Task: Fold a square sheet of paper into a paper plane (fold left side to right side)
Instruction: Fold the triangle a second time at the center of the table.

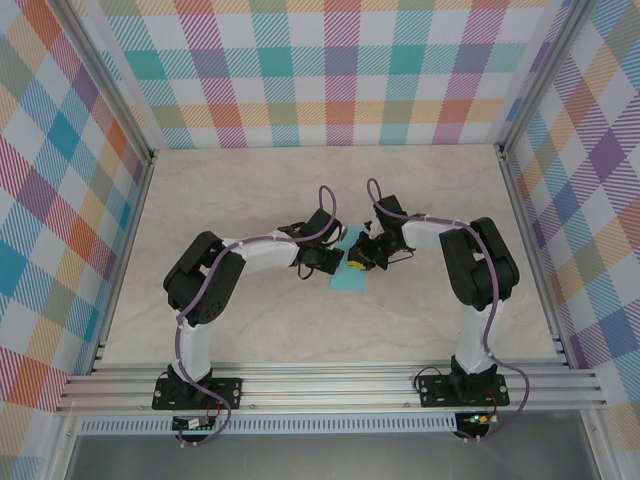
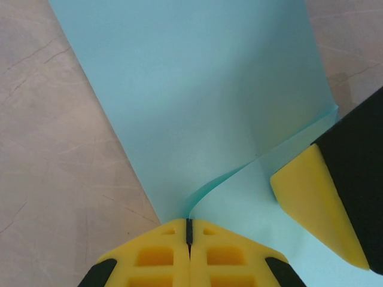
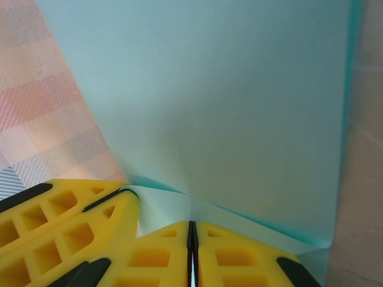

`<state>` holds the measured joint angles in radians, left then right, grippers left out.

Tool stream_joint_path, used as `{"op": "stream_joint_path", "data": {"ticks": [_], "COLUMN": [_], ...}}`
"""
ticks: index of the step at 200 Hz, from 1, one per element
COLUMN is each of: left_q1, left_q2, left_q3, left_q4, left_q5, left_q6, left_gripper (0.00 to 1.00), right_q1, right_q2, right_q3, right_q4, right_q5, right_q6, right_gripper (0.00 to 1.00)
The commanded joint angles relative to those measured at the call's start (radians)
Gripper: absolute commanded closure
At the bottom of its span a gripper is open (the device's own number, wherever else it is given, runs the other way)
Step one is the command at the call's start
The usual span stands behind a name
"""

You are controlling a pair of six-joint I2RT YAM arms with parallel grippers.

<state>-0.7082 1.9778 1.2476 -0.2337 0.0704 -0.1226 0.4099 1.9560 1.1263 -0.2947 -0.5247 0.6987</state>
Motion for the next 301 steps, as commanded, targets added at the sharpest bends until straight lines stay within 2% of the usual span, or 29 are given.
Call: {"op": "stream_joint_path", "data": {"ticks": [1,67,93,151,168,186,236,301], "left_q1": [0.001,0.003,0.003,0.010,0.010,0.010,0.003,-0.003], "left_q2": [0.026,0.013,-0.038,-0.219,-0.260,-0.277,-0.227,-0.110], "left_q3": [0.001,0.019,0.035,0.007,-0.022,-0.060,-0.129,-0.116], "left_q4": [-0.027,-0.060,-0.085,-0.117,-0.113,-0.084,0.048,0.028], "left_q5": [0.019,0.000,0.016,0.045,0.080,0.176,0.395,0.416], "left_q6": [0.003,0.017,0.013,-0.014,-0.024,-0.042,-0.120,-0.107], "left_gripper": [1.00,1.00,1.00,0.80,0.77,0.77,0.78,0.79], "right_q1": [0.006,0.005,0.006,0.006,0.006,0.006,0.006,0.007], "right_q2": [0.027,0.046,0.053,0.060,0.060,0.057,0.055,0.053], "right_q3": [0.010,-0.039,-0.062,-0.084,-0.085,-0.085,-0.088,-0.086], "right_q4": [-0.052,-0.041,-0.029,-0.013,-0.013,-0.011,-0.013,-0.020], "right_q5": [0.038,0.070,0.081,0.091,0.092,0.092,0.090,0.091], "right_q6": [-0.032,-0.044,-0.044,-0.043,-0.042,-0.042,-0.044,-0.044], "right_gripper": [0.90,0.90,0.91,0.91,0.91,0.91,0.91,0.91]}}
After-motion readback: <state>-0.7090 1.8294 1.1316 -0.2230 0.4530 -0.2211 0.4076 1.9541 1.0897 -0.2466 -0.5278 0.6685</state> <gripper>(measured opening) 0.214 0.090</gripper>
